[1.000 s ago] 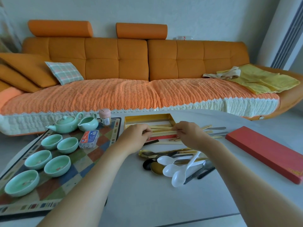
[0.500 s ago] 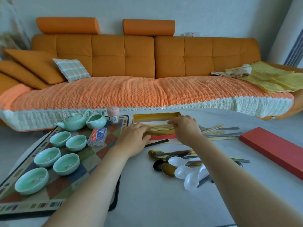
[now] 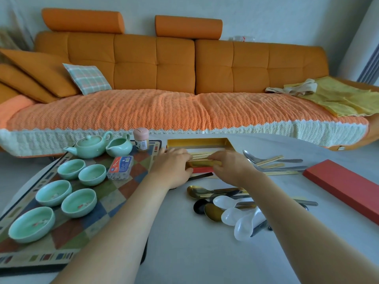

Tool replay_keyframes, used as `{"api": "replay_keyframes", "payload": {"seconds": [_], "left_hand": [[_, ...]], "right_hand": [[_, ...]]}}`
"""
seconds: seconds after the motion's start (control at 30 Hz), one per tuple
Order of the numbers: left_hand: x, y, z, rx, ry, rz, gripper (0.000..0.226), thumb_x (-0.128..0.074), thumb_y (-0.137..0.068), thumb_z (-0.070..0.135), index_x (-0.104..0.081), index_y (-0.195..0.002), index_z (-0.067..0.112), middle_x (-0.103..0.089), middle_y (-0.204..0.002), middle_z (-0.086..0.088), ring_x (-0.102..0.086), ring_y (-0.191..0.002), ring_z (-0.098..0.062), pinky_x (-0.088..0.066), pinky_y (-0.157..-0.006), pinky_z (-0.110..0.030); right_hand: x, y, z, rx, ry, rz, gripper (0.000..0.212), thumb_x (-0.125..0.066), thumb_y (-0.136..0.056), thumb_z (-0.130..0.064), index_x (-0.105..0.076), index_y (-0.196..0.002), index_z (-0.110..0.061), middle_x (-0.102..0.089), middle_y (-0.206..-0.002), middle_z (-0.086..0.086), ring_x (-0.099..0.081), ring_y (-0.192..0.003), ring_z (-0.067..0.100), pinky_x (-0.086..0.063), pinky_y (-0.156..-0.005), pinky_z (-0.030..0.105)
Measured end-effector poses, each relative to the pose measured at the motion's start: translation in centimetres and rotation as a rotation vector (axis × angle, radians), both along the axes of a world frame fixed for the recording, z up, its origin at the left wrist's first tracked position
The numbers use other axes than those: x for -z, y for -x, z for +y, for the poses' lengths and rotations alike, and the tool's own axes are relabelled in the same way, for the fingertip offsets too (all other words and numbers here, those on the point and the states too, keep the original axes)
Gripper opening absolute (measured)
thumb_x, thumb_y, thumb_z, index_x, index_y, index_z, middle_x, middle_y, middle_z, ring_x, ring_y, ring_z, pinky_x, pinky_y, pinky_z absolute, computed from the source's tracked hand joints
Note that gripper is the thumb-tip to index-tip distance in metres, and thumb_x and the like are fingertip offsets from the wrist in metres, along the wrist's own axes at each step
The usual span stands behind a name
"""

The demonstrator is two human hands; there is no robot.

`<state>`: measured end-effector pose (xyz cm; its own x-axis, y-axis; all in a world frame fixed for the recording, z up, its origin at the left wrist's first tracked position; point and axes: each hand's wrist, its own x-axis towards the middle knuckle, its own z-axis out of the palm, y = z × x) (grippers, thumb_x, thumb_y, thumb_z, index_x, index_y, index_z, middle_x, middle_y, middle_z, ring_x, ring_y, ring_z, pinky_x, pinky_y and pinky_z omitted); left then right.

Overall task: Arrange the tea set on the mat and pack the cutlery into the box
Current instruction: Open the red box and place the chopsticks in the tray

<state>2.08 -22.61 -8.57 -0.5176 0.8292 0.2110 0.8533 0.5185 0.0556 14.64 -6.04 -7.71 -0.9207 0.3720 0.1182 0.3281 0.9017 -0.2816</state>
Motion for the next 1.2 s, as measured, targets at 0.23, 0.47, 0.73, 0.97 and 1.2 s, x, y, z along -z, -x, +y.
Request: {"api": "replay_keyframes", "payload": {"seconds": [0.23, 0.47, 0.73, 0.97, 1.2], "left_hand": [[-0.1, -0.2, -0.5, 0.039, -0.102, -0.014, 0.049, -0.051, -0.095, 0.041, -0.046, -0.142, 0.028, -0.046, -0.144, 0.009, -0.039, -0.133, -0.017, -0.025, -0.110, -0.039], [-0.5, -1.4, -0.7, 0.256, -0.323, 0.139, 0.021, -0.062, -0.087, 0.004, -0.075, -0.091, 0.019, -0.065, -0.090, 0.007, -0.056, -0.088, -0.019, -0.036, -0.065, -0.027], [-0.2, -2.9, -1.4, 0.210, -0.077, -0.027, 0.036, -0.049, -0.096, 0.010, -0.070, -0.119, 0.027, -0.064, -0.116, 0.008, -0.060, -0.103, -0.019, -0.053, -0.079, -0.037], [-0.2, -3.3, -1.7, 0.173, -0.048, -0.249, 0.040, -0.051, -0.094, 0.006, -0.073, -0.106, 0.037, -0.063, -0.115, 0.016, -0.057, -0.105, -0.009, -0.051, -0.088, -0.033], [-0.3, -3.6, -1.7, 0.195, -0.287, -0.124, 0.028, -0.061, -0.092, 0.009, -0.070, -0.115, 0.025, -0.059, -0.109, 0.010, -0.050, -0.110, -0.011, -0.047, -0.086, -0.030]], "right_hand": [[0.6, 0.1, 0.6, -0.108, -0.092, 0.241, 0.034, -0.057, -0.081, -0.009, -0.072, -0.109, -0.021, -0.065, -0.113, 0.001, -0.054, -0.108, 0.023, -0.048, -0.094, 0.046], [-1.3, -2.4, 0.2, -0.138, -0.090, 0.214, 0.024, -0.057, -0.089, -0.012, -0.076, -0.096, -0.025, -0.071, -0.096, -0.011, -0.056, -0.078, 0.007, -0.055, -0.073, 0.030], [-0.6, -4.4, 0.4, -0.080, -0.127, -0.044, 0.029, -0.054, -0.093, -0.020, -0.070, -0.110, -0.038, -0.068, -0.113, -0.020, -0.062, -0.099, 0.005, -0.045, -0.103, 0.033], [-0.4, -4.7, 0.4, -0.077, -0.086, -0.037, 0.021, -0.064, -0.091, -0.021, -0.070, -0.108, -0.032, -0.070, -0.105, -0.015, -0.063, -0.095, 0.002, -0.056, -0.082, 0.026], [-0.2, -4.5, 0.4, -0.065, -0.049, -0.043, 0.024, -0.059, -0.094, -0.022, -0.071, -0.113, -0.032, -0.068, -0.111, -0.011, -0.061, -0.096, 0.009, -0.052, -0.080, 0.024]]}}
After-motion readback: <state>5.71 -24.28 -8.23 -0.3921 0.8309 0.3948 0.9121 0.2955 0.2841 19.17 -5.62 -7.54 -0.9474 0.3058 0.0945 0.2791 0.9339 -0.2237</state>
